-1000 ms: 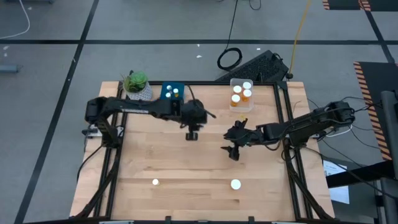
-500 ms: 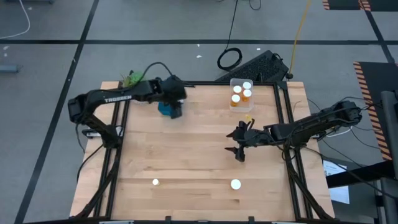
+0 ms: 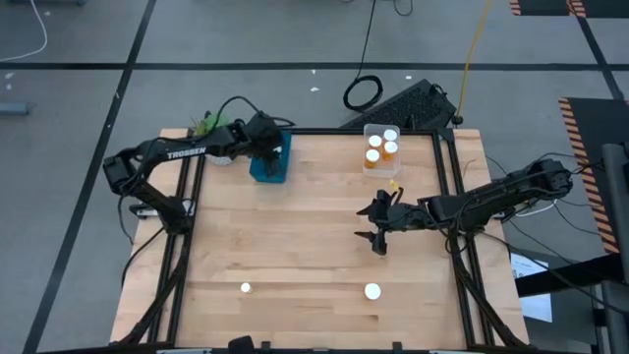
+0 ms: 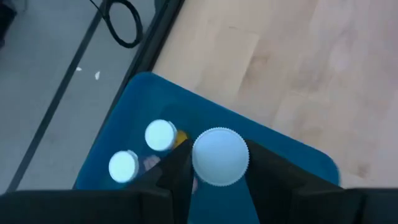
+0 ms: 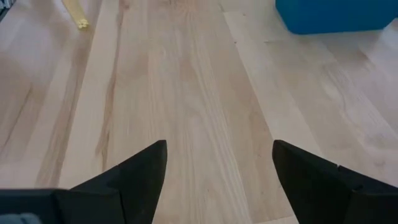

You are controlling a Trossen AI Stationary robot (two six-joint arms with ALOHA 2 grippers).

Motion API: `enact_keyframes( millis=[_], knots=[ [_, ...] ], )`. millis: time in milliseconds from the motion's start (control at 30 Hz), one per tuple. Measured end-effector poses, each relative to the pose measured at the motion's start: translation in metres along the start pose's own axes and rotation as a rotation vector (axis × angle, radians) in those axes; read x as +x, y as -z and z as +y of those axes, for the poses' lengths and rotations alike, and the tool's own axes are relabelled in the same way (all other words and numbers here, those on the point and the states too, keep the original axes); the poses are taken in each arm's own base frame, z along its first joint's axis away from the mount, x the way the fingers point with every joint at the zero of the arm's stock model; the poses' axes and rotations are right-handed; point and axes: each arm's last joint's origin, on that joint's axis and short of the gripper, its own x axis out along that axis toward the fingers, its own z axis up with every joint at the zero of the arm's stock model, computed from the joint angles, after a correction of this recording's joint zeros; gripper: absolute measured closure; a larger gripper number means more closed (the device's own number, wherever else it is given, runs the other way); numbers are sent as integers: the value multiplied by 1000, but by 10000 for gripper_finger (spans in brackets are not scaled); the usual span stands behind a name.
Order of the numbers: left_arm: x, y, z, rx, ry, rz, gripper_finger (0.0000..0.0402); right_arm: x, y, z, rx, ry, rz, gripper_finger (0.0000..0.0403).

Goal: Pick and place medicine bottles into bin by pill shape (circle, oval)
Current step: Put the light blue bottled tablets into the blue bin

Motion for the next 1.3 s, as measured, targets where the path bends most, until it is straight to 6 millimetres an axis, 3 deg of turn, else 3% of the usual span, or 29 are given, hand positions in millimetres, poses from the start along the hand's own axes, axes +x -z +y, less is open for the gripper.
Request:
enact_keyframes(
  millis=[467, 667, 1000, 1300],
  knots=[
    [21, 26, -4, -1, -7, -36, 268, 0, 0, 0, -7, 0, -1, 119],
    [25, 28, -5, -6, -9, -50, 268, 0, 0, 0, -7, 0, -2, 119],
    [51, 34, -6, -7, 28, -9, 268, 0, -1, -1, -2, 23, -14, 119],
    [54, 35, -5, 5, 9, -2, 268, 0, -3, 0, -3, 18, -31, 119]
  ],
)
